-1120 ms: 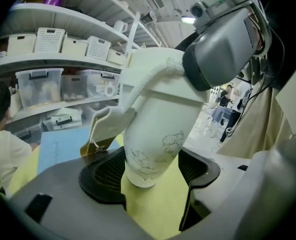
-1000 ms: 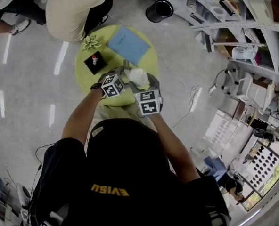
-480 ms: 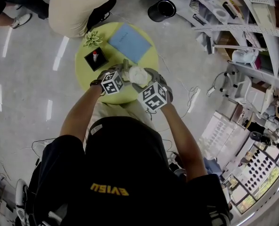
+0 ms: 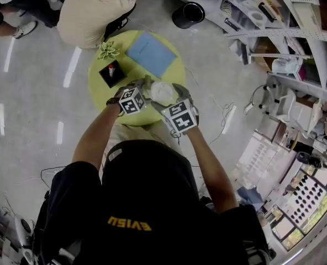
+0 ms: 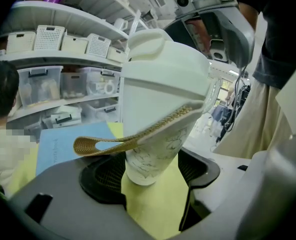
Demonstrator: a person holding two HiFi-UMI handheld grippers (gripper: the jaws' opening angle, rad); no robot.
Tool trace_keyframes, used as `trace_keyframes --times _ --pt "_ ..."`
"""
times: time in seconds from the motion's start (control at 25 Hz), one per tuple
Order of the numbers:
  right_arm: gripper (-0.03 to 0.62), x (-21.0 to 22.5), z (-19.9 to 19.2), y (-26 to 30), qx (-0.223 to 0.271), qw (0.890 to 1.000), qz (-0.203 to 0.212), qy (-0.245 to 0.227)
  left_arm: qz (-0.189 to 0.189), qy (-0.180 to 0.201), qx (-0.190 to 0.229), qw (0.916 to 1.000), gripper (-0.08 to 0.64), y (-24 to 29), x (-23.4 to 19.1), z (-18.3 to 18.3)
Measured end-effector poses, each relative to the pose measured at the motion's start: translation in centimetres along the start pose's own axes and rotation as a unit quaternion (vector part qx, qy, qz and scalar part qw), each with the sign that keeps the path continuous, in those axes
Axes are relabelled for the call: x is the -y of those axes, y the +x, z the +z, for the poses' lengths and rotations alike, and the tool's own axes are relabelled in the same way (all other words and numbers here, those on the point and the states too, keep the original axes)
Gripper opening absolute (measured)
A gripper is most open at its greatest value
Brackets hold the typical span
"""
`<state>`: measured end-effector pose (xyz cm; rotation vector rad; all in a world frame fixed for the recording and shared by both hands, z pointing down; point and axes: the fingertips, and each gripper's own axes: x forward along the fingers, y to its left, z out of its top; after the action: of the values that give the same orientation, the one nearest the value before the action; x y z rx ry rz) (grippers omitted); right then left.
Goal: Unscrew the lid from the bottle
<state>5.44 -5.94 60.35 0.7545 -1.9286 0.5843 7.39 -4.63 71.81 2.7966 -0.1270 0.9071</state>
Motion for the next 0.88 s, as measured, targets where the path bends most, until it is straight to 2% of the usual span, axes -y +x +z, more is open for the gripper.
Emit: trace_keyframes --times 0.12,0.24,0.4,0.72,0.88 --pt "0.409 1.4 0.0 0.1 0.009 0.993 -0.060 0.097 0.001 -0.001 -0.001 1.0000 0.345 -0.1 -0.1 -0.1" --pt "0.364 1.6 -0.7 0.5 -0.006 0.987 -0.077 0.137 0.000 -0.001 -0.003 1.0000 0.344 0.0 0.0 0.1" --pt "0.358 1.5 -0.8 0.9 -0.027 0.989 -0.067 0.125 -0.001 0.000 -0.004 1.0000 0.344 0.1 -0.1 0.0" --pt "0.356 1.1 -0.6 0.8 -0.024 0.995 -0.052 0.078 -0.005 0.001 -0.007 1.0000 0.342 0.2 0.0 -0.2" --pt "0.357 1.0 -0.5 0.8 -0.035 0.998 -0.019 0.037 -0.006 0.002 -0.009 0.9999 0.342 0.1 0.0 -0.1"
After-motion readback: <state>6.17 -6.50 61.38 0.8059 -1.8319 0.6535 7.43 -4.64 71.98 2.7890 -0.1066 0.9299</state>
